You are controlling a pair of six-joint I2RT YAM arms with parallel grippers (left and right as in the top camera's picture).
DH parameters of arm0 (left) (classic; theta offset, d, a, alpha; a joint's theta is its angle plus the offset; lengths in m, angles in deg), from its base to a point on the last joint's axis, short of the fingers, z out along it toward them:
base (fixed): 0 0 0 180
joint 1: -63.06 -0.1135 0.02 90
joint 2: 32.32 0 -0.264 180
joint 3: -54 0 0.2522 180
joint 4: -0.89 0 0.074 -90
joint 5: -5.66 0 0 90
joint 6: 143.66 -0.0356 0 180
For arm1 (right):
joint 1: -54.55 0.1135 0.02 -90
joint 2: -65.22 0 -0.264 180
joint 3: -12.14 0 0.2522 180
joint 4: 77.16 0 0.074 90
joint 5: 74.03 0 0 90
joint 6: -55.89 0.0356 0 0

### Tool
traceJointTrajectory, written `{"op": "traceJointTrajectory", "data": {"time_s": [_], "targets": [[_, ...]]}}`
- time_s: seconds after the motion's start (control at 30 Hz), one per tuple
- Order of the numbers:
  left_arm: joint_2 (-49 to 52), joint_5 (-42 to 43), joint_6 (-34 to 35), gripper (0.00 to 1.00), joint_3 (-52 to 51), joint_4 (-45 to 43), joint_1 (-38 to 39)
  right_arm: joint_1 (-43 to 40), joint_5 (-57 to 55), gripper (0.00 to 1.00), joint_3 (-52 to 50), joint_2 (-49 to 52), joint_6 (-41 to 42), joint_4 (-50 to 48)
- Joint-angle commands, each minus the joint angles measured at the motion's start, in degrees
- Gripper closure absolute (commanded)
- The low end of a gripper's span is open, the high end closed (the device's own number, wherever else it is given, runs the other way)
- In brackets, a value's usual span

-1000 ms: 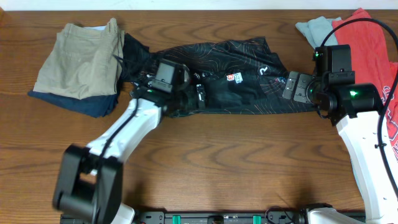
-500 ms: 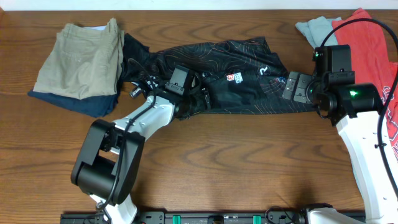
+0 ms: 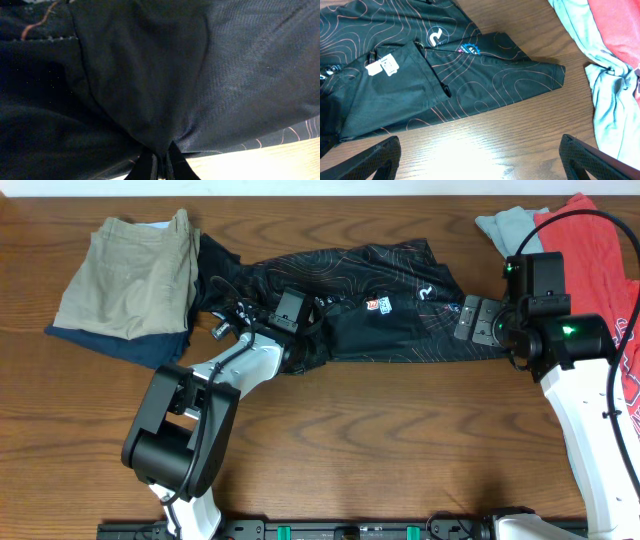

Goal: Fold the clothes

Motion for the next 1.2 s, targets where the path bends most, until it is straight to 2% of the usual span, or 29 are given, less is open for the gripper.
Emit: {"op": "traceJointTrajectory", "data": {"time_s": [0.0, 0.17, 0.4, 0.47, 0.6, 0.63, 0.67, 0.7, 0.83, 0.87, 0.97, 1.1, 1.17], "targets": [[-1.0, -0.5, -0.3, 0.94, -0.3, 1.6, -1.2, -0.3, -1.0, 0.01, -0.2, 0.4, 0.8, 0.1], [-8.3, -0.3, -2.2, 0.94, -0.3, 8.9, -5.3, -0.3, -2.3, 0.01, -0.2, 0.4, 0.8, 0.1], [-18.7, -0.7, -12.5, 0.94, -0.3, 29.9, -11.2, -0.3, -2.6, 0.01, -0.8, 0.6, 0.8, 0.7], [-19.3, -3.1, -13.7, 0.93, -0.3, 36.5, -12.0, -0.3, -2.7, 0.01, -1.4, 0.7, 0.8, 1.2], [-19.3, -13.8, -13.7, 0.93, -0.3, 46.6, -12.3, -0.8, -2.7, 0.01, -3.4, 1.4, 0.9, 1.9], [-19.3, -15.5, -13.6, 0.87, -0.3, 47.5, -12.3, -1.0, -2.7, 0.01, -3.8, 1.5, 0.9, 1.8], [-19.3, -16.6, -13.6, 0.53, -0.3, 47.7, -12.3, -1.1, -2.8, 0.01, -4.5, 1.6, 1.6, 1.7], [-19.3, -16.7, -13.6, 0.41, -0.3, 47.6, -12.3, -1.4, -2.8, 0.01, -5.0, 1.6, 2.1, 1.6], [-19.3, -16.2, -11.4, 0.37, -0.3, 46.9, -12.3, -2.5, -2.7, 0.01, -6.7, 1.7, 4.1, 1.3], [-19.3, -15.6, -11.2, 0.31, -0.3, 47.0, -12.3, -2.8, -2.7, 0.01, -6.8, 1.8, 4.3, 1.3], [-19.3, -11.7, -9.8, 0.23, -0.5, 47.8, -12.3, -3.0, -2.5, 0.01, -7.0, 1.8, 4.3, 1.4], [-19.3, -6.1, -6.3, 0.22, -2.1, 48.0, -12.1, -3.0, -2.5, 0.01, -7.0, 1.8, 4.3, 1.3], [-19.3, -5.9, -4.7, 0.22, -3.3, 47.8, -12.1, -3.0, -2.5, 0.01, -7.0, 1.8, 4.5, 1.2]]}}
